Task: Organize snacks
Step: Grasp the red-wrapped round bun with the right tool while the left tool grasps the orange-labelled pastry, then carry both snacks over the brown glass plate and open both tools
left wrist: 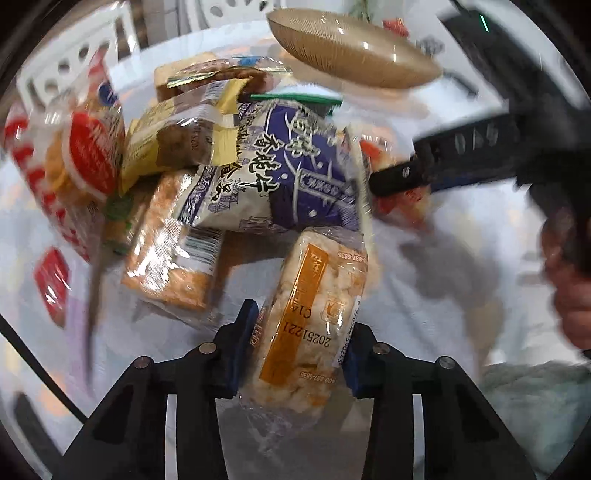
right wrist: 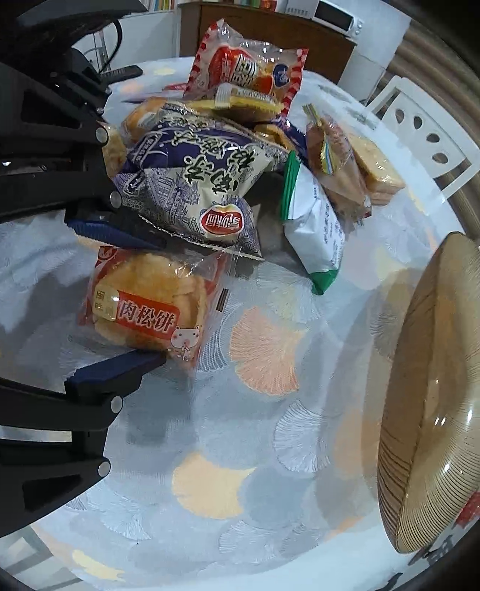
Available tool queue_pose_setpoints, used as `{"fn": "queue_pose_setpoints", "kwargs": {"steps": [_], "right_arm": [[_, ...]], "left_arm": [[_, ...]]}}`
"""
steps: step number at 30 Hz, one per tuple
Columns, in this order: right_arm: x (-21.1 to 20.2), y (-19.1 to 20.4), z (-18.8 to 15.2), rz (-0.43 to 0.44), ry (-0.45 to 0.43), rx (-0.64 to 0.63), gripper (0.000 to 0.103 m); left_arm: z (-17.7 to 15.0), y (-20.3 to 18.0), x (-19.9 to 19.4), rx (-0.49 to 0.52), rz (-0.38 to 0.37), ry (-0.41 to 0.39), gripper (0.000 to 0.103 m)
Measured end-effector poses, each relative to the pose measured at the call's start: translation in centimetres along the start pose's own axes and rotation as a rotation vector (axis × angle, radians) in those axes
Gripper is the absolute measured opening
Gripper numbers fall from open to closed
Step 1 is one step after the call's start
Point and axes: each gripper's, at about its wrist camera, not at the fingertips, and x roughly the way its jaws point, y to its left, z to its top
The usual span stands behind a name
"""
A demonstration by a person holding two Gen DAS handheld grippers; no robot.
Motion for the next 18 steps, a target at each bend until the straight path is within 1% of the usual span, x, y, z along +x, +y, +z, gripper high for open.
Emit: {"fn": "queue_pose_setpoints", "kwargs": {"steps": [1,2,4,5,8,12,14,15,16,17,18], "right_arm": [[-0.2,0.0,-0.3,-0.014,-0.008,-0.002,0.05],[-0.7,-0.2,-0.6,-0.031,-0.018,-0.003,0.05],[-2.1,-0.8,-0.8,-0.029,-0.034,0.001,0.05],[-3.0,-1.0,-0.8,-0.016,-0.046,0.001,0.05],[-5.6,-1.2,-0.4,-0.026,-0.091,-0.035,0.05],[-8.5,-1.3,2.0,-0.035,-0.162,-0.065,0.05],[-10.0,-1.6,3.2,-0.047,-0.189,-0.075,0.05],[-10.7,-1.6,4.2,-0.056,-0.203,-0.082,0.05],[-11.3,-1.8,4.8,-0.065,-0.216,-0.088,0.05],[-11.9,-2.0,5.7,-0.081,-0.233,-0.091,0.05],[-12.6,-2.3,6.6,-0.099,-0.25,-0.093,0.05]], "left_arm": [[-0.1,0.5,-0.7,-0.034,-0.038,-0.009,0.037],[-0.1,0.7,-1.3,-0.049,-0.058,-0.019,0.037],[0.2,0.9,-3.1,-0.081,-0.109,-0.053,0.037],[0.6,1.0,-3.6,-0.09,-0.121,-0.062,0.037],[2.3,0.8,-5.8,-0.122,-0.151,-0.102,0.037],[5.4,-0.5,-7.6,-0.133,-0.111,-0.134,0.037],[7.8,-1.6,-8.6,-0.129,-0.081,-0.15,0.037],[9.1,-2.2,-9.1,-0.125,-0.068,-0.157,0.037],[9.9,-3.4,-8.6,-0.121,-0.057,-0.164,0.037],[11.5,-4.0,-8.9,-0.121,-0.042,-0.172,0.037],[12.2,-4.4,-9.3,-0.127,-0.037,-0.172,0.037]]}}
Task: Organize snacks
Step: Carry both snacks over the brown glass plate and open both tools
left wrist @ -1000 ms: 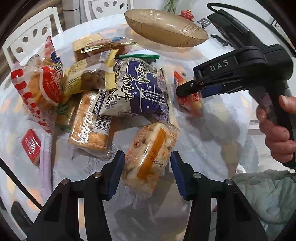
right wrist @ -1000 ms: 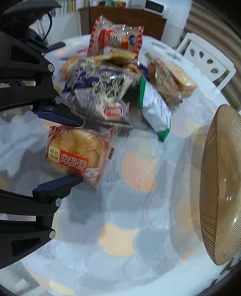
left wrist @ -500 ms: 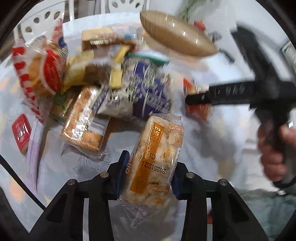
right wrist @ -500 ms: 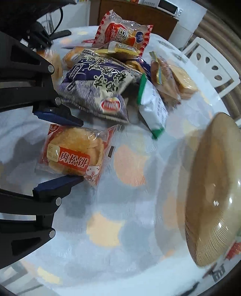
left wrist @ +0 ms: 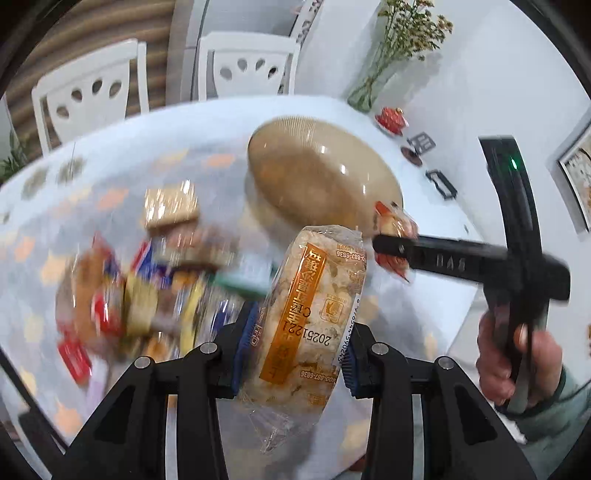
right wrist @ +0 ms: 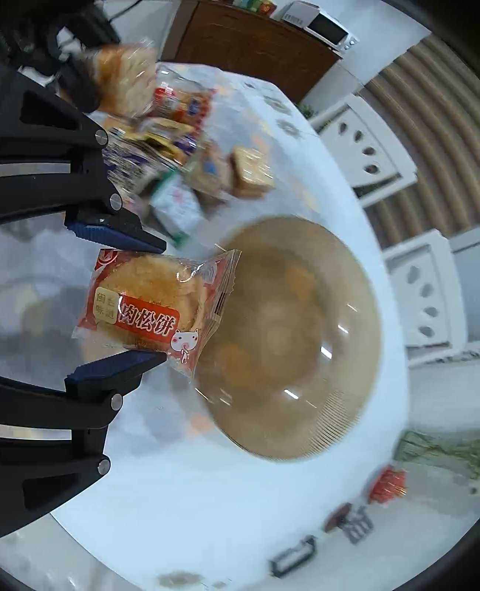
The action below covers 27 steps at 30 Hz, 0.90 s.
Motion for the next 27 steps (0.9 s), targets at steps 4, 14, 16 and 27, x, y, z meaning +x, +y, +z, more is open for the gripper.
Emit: {"fn": "queue_pose_setpoints", "kwargs": {"steps": [4,14,16,27], "right_arm": [[-0.4,-2.2,3.1,-0.06,-0.03,-0.02,0.05],[4.1,-5.5,6.6,-0.044,0.089,-0.043,0.05],[4.4,-5.9,6.8,-0.022,0.1,-0.054,0.054],[4.3,-6.9,6.7,-0.062,0.09,-0.068,0.062]], "left_arm": [[5.0,-1.6,3.2,-0.052,0.007,0.035,0.037],[9.5,-3.2,9.9,-0.115,0.021,0.1,0.038],[10.1,-3.2,10.9,-0.134,0.04,0.083,0.045],[9.7,-1.2,10.5,-0.209,0.038,0.028,0.067]]}}
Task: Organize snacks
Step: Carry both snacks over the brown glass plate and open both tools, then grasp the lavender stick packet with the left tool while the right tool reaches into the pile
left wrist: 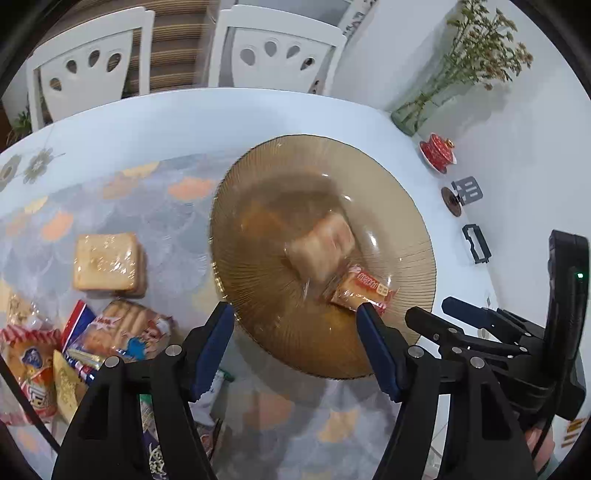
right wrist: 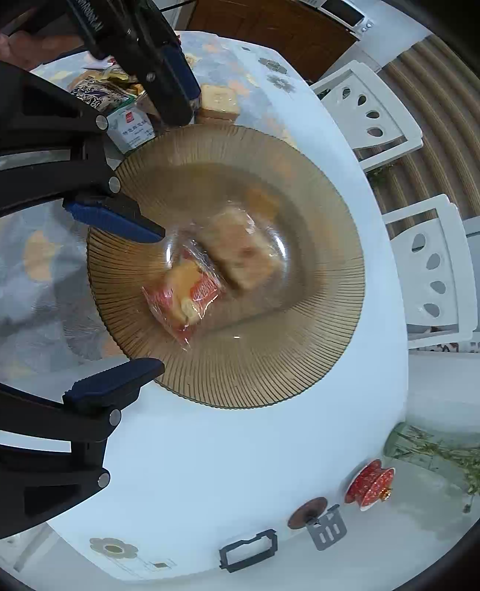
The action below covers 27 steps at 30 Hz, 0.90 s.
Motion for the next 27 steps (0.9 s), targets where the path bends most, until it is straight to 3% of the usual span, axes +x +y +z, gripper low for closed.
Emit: {"fn": "queue_pose_setpoints", "kwargs": {"steps": [13,19,27], "right_arm": [[-0.6,5.0,-2.7,0.035,0.013,-0.079,0.062],[-1.1,9.0,-4.4,0.068,0.016,-0.138,0.062],[-0.7,13.4,-6.7,0.119,0.051,-0.17,0.063]], "left_arm": [[-5.8,3.8,-4.2,-0.055,0.08,-0.037,0.067],[-8.7,9.3,-8.6,-0.16,0.117,-0.088,0.067],[-12.6,17.3,-13.6,-0.281,0.253,-0.146,0.067]]}}
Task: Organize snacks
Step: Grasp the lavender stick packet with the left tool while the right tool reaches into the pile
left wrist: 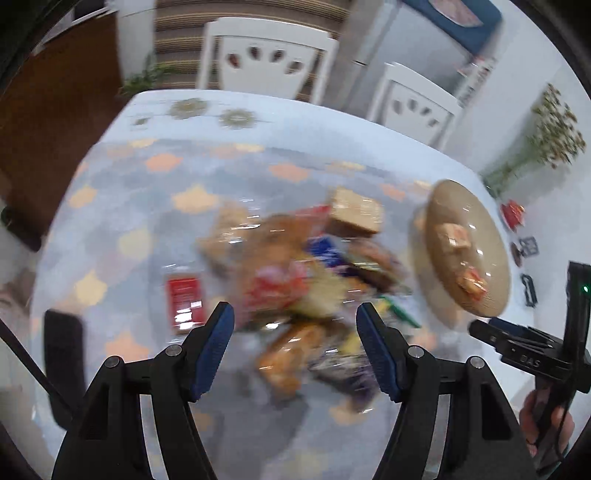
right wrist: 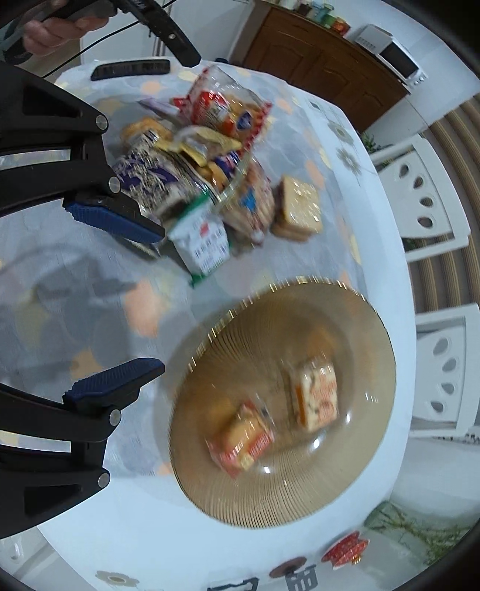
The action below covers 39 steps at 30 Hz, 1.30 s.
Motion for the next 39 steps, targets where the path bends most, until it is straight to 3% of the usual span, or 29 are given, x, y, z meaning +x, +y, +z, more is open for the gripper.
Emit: {"fn": "queue_pose_setpoints", "kwargs": {"steps": [8,13,17,21,23,27,35,39], "right_arm": [[1.7,4.1,-2.0,0.017,0.049,-0.043,0.063],[2.7,6.1,-2.8,0.042,0.078,-0.093,0.063],[3.6,8.1,-3.6,0.171,0.126,-0.092,0.063],[6.2,10.3,-4.3,0.353,0.233,0.01,0.063],[7.3,11.4,-4.5,0.391,0.262,0.054,0.063],[9.1,13.1,-4.3,0.378,0.271,0.145,0.063],[11.7,14.0,-3.8,0.365,0.258,0.377,0.063],[12.7,15.0,-3.7,0.307,0.241,0.397,0.062]], "left_arm": [[-2.3,6.0,1.3,-0.044,0.044,0.043,0.067],[-3.9,7.3,3.7,0.028,0.049,0.114,0.065],[-4.5,7.3,5.1,0.079,0.018,0.13,0.06],[-4.2,6.9,5.8,0.138,-0.034,0.116,0.054],[-4.1,6.7,6.3,0.19,-0.047,0.111,0.052],[-3.8,7.0,8.1,0.243,-0.073,0.145,0.043],[-4.0,8.4,8.6,0.27,-0.119,0.145,0.041],[-4.3,8.5,9.0,0.28,-0.139,0.149,0.041]]}}
